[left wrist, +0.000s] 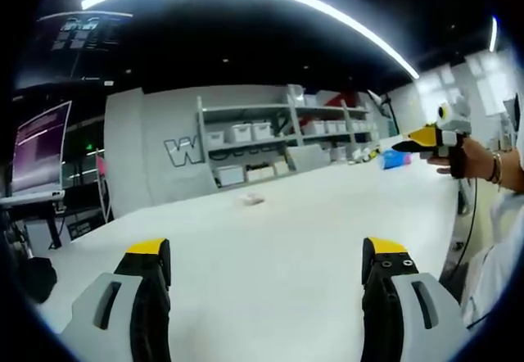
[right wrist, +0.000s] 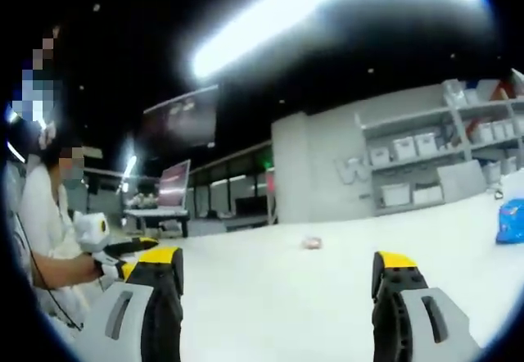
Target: Open the resealable bag by pulling the two sides of the seal apart until the entire bag opening is separated and visibly accessible.
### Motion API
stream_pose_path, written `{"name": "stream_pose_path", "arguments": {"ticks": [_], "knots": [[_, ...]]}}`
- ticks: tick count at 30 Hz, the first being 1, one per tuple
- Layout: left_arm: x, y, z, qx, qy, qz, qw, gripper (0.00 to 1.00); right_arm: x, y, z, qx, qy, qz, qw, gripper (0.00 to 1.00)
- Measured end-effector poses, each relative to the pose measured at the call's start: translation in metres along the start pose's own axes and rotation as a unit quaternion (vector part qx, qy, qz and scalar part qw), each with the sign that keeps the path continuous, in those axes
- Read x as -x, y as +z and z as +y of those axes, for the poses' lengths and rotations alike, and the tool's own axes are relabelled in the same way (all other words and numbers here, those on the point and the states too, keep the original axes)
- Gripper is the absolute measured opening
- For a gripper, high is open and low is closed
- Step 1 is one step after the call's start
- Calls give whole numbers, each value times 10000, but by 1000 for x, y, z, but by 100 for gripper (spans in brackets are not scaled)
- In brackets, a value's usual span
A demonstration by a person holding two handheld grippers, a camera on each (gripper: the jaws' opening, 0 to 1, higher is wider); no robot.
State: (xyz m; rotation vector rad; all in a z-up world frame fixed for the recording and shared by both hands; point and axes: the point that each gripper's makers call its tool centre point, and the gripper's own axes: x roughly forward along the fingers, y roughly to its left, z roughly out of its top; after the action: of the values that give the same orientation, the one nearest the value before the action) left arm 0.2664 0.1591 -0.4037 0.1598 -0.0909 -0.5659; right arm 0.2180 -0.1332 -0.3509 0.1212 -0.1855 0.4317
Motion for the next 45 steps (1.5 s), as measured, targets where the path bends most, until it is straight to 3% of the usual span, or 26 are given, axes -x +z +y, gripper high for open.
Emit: {"name": "stream_pose_path", "arguments": {"ticks": [6,13,20,25,27,31,33,36,37,39,41,45], "knots": [[-1,-3,-1,-195,53,-22,9998,94,0,-7,1,127,-14,78,9999,96],[1,0,-7,-273,40,-288,9992,94,0,-12,5,344,-70,78,9994,91],[6,20,-4,128,38,-891,9959,94,-2,-15,7,520,-133,118,9985,88],[4,20,-12,-29,-59,-933,9956,94,-4,-17,-3,311,-280,181,9990,88],[4,24,-13,162,-131,-1027,9945,94,-4,-17,-6,236,-337,164,9990,88],[9,44,-2,1053,-167,-1515,9827,95,-6,-15,-8,191,-413,119,9989,91],[11,48,2,1256,-161,-1633,9784,96,-8,-19,-8,348,-459,217,9981,91],[9,50,1,1272,-198,-1669,9775,96,-11,-28,-2,650,-365,447,9962,92],[9,52,-5,1296,-348,-1733,9757,97,-12,-30,0,668,-324,487,9960,92],[9,51,-14,1397,-615,-1712,9733,96,-12,-31,2,552,-206,530,9969,94],[11,51,-15,1458,-663,-1725,9719,96,-10,-28,-2,329,-194,450,9983,95],[10,57,-11,1841,-623,-1889,9626,95,-6,-25,-9,150,-256,378,9988,95]]}}
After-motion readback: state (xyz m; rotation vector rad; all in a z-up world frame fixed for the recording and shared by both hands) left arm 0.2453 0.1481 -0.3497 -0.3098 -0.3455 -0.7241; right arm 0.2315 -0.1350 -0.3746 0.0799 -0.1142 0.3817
